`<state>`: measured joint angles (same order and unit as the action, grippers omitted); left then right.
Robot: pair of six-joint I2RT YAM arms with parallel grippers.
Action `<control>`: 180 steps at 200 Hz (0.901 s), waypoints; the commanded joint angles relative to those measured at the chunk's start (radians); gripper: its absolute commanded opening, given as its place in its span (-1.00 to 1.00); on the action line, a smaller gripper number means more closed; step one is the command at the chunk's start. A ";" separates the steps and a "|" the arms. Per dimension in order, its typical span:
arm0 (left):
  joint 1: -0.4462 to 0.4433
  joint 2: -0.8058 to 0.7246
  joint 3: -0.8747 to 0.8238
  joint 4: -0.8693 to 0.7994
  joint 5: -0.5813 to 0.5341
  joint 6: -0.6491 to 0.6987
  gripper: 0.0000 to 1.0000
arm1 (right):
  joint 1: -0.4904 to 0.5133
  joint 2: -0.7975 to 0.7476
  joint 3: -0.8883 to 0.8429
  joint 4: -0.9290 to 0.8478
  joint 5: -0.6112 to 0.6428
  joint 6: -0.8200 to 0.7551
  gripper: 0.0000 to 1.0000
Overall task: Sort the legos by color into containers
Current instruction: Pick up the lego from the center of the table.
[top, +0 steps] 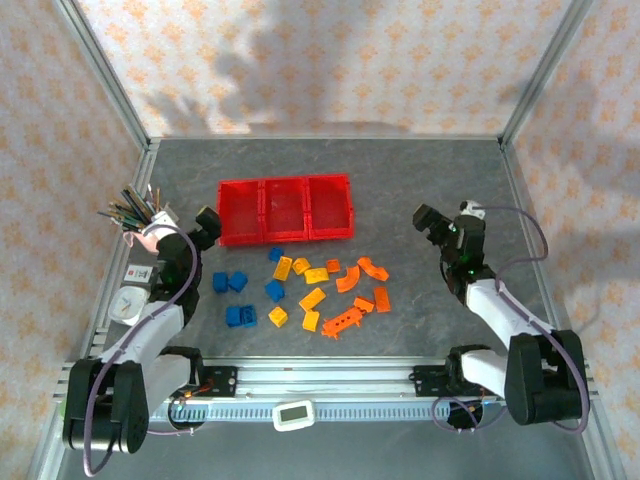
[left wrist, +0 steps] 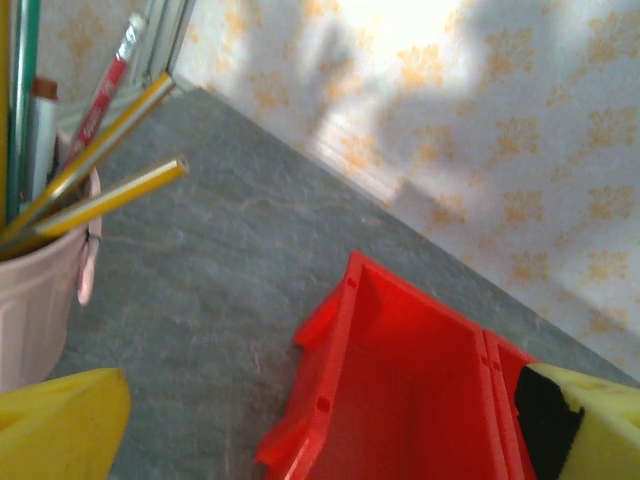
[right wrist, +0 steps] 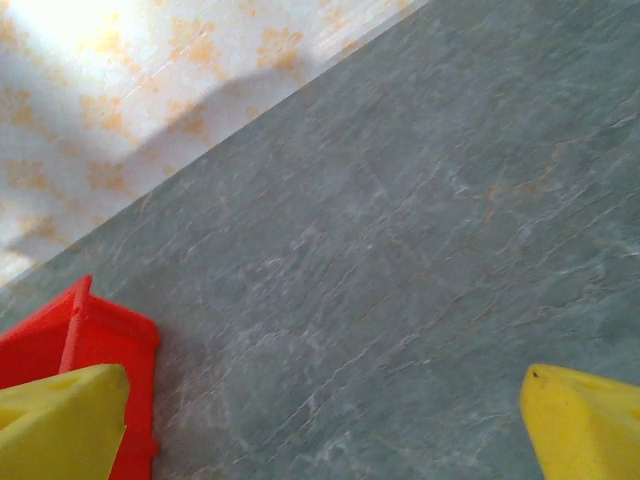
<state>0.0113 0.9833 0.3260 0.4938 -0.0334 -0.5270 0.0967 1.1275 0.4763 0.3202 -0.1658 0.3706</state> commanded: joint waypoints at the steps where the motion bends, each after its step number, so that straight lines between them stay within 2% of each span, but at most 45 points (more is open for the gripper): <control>1: -0.011 -0.025 0.074 -0.213 0.075 -0.053 0.98 | 0.047 0.000 0.071 -0.103 -0.031 -0.013 0.99; 53: -0.140 -0.007 0.230 -0.573 0.076 -0.034 0.98 | 0.194 0.084 0.144 -0.236 -0.053 0.011 0.99; 89: -0.260 0.023 0.289 -0.709 0.104 -0.021 0.97 | 0.330 0.131 0.160 -0.248 -0.071 0.053 0.99; 146: -0.448 0.156 0.353 -0.786 0.058 -0.020 0.86 | 0.504 0.165 0.170 -0.218 -0.018 0.133 0.99; 180: -0.480 0.262 0.360 -0.739 0.033 -0.034 0.81 | 0.541 0.183 0.173 -0.192 0.005 0.156 0.99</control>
<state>-0.4599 1.1870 0.6544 -0.2352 0.0383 -0.5526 0.6258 1.3010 0.6205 0.0982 -0.2020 0.4873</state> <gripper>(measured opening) 0.906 0.996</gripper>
